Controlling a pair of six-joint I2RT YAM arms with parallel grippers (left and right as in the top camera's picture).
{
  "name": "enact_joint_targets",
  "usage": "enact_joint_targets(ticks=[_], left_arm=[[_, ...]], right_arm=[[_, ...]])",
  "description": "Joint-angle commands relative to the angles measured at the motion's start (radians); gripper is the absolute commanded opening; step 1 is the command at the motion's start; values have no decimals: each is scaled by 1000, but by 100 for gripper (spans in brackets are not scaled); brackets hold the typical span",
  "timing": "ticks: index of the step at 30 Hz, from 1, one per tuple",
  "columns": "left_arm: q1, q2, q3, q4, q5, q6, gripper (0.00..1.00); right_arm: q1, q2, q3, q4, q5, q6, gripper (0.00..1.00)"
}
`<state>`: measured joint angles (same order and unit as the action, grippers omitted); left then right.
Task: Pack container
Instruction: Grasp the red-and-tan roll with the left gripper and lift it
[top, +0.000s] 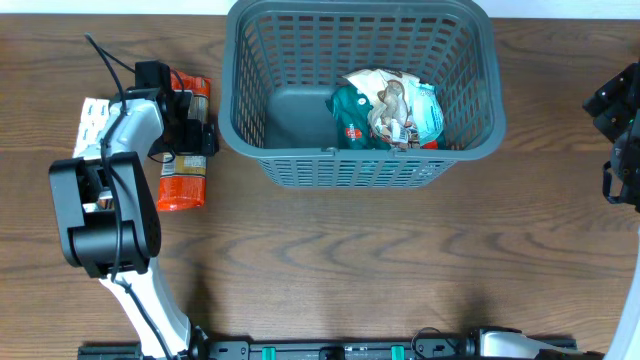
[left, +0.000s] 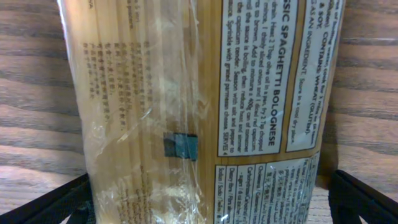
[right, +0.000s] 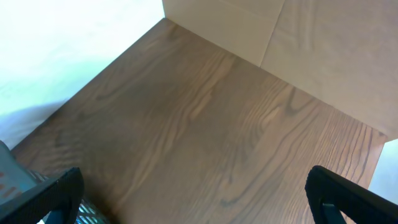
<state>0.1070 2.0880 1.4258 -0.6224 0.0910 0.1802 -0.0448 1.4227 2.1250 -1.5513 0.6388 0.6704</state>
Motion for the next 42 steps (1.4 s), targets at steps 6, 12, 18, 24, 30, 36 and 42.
enact_joint_targets(ticks=[6,12,18,24,30,36,42], left_arm=[[1,72,3,-12,-28,-2,6],[-1,60,3,-31,-28,-2,6],[-1,-39,23,-35,-29,-10,6],[-1,-227,68,-48,-33,-44,6],[-1,-443,134,-54,-51,-85,6],[-10,-626,227,-65,-45,-84,6],[-74,-711,344,-77,127,23,6]], right_arm=[[-8,-3,0,-2,7,13,99],[-8,-3,0,-2,7,13,99],[-8,-3,0,-2,7,13,99],[-8,-3,0,-2,7,13,99],[-8,-3,0,-2,7,13,99],[-8,-3,0,-2,7,13,99],[-8,-3,0,-2,7,13,99]])
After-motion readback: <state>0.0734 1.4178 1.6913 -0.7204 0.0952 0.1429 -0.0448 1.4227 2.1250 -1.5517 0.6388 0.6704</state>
